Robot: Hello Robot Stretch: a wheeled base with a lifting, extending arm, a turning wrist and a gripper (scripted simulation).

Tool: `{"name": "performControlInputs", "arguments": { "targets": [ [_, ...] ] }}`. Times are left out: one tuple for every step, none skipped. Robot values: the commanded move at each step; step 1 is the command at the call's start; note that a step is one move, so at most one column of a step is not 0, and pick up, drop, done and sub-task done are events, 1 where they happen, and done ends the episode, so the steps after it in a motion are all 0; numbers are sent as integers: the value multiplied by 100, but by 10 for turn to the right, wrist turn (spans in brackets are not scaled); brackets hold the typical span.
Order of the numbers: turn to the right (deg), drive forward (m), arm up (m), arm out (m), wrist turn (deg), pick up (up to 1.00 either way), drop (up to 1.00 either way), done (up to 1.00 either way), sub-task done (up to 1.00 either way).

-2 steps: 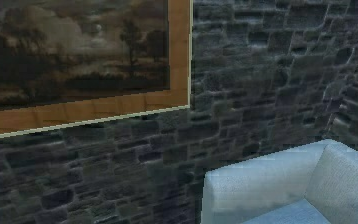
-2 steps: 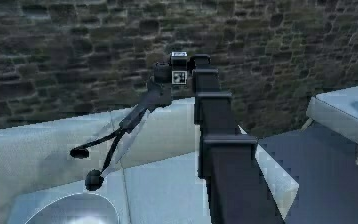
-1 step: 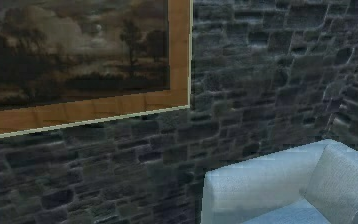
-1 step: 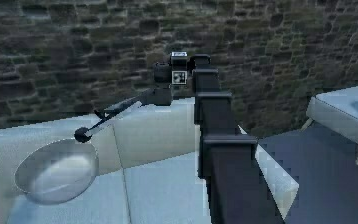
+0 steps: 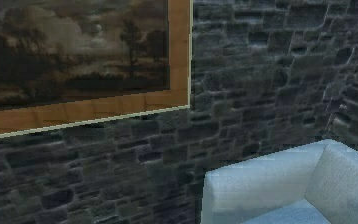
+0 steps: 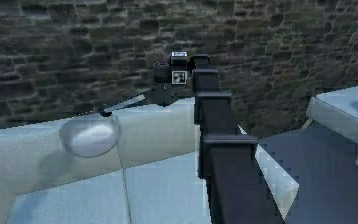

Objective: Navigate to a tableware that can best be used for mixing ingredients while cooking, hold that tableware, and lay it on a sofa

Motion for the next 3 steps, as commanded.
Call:
{"name": "performControlInputs", "arguments": {
  "targets": [
    [0, 0, -36, 0, 0, 0, 0, 0, 0],
    [0, 0, -32, 0, 0, 0, 0, 0, 0],
    [0, 0, 0, 0, 0, 0, 100, 0, 0]
  ]
}}
